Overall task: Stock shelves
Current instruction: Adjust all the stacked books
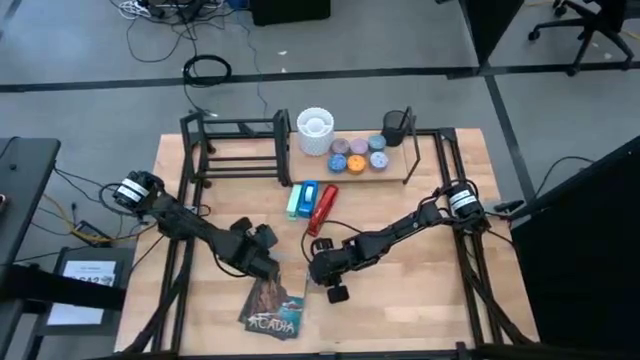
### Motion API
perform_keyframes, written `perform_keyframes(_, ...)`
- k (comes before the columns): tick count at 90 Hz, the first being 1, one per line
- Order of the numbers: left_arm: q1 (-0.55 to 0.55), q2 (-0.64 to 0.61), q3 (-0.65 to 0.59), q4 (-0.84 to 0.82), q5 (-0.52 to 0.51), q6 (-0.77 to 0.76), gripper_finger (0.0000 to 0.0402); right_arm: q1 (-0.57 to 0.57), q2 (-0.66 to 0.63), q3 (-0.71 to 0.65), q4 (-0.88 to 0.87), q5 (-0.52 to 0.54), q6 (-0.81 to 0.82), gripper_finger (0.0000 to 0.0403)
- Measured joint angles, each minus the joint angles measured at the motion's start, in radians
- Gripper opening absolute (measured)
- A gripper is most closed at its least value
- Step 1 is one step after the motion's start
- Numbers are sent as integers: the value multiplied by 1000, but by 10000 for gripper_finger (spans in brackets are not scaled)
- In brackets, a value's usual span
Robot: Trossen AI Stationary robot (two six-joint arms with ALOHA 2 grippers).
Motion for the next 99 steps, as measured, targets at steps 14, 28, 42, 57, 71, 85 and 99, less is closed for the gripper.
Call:
perform_keyframes(14,-1,0,37,-85,253,-26,0,8,0,0,31,2,0,73)
perform_keyframes(28,3,0,-23,39,338,-42,0,2,0,0,51,4,-1,73)
perform_keyframes(42,27,0,-76,220,290,-26,0,-3,0,0,46,4,4,73)
perform_keyframes(57,64,0,-59,231,161,32,0,2,2,-20,46,-3,15,73)
perform_keyframes(71,73,0,-4,160,101,73,0,14,0,-37,44,8,18,73)
perform_keyframes(85,23,0,100,28,185,43,0,19,-49,-39,-37,6,17,73)
perform_keyframes(99,-98,0,209,-119,305,-138,0,-6,-157,-39,-84,45,31,73)
